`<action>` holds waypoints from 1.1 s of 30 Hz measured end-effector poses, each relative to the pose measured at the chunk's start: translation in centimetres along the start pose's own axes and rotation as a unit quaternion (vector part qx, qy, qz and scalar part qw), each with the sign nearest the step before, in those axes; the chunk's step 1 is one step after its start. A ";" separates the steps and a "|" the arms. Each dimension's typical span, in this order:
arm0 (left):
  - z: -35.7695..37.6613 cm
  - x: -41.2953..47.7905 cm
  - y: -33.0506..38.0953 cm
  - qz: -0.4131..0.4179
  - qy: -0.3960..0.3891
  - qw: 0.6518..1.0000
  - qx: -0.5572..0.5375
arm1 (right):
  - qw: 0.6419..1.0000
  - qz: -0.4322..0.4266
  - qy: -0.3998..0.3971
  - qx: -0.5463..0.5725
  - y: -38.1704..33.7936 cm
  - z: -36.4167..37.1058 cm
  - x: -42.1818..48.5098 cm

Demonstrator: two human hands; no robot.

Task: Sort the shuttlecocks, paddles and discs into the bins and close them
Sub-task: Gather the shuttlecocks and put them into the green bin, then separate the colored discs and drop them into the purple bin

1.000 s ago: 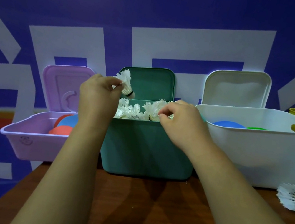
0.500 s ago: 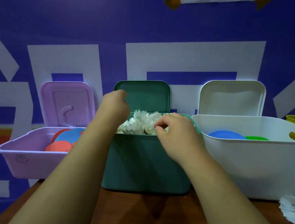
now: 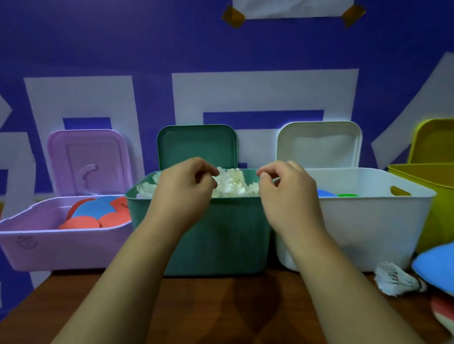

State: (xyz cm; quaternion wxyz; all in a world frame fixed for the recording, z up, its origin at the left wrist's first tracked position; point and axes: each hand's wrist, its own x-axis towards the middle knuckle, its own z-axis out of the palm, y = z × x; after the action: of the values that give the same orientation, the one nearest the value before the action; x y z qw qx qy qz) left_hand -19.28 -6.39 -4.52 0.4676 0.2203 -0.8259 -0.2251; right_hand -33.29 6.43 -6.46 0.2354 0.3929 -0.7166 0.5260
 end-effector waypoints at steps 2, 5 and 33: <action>2.2 -1.6 1.9 0.031 -0.049 0.998 -0.020 | 0.999 -0.033 0.031 -0.023 0.8 -3.1 -2.1; 6.4 -4.3 4.7 0.053 -0.148 0.987 -0.043 | 0.995 -0.039 0.034 -0.082 3.7 -7.9 -5.1; 28.7 -14.7 6.7 0.213 -0.309 0.927 -0.018 | 0.950 0.279 0.035 -0.139 14.0 -17.3 -13.3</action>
State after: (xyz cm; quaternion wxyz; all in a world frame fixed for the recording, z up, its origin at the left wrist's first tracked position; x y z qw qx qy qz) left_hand -38.48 12.16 -23.79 0.2299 -0.0495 -0.9529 -0.1917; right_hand -38.28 28.78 -18.61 0.1562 0.1221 -0.8550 0.4792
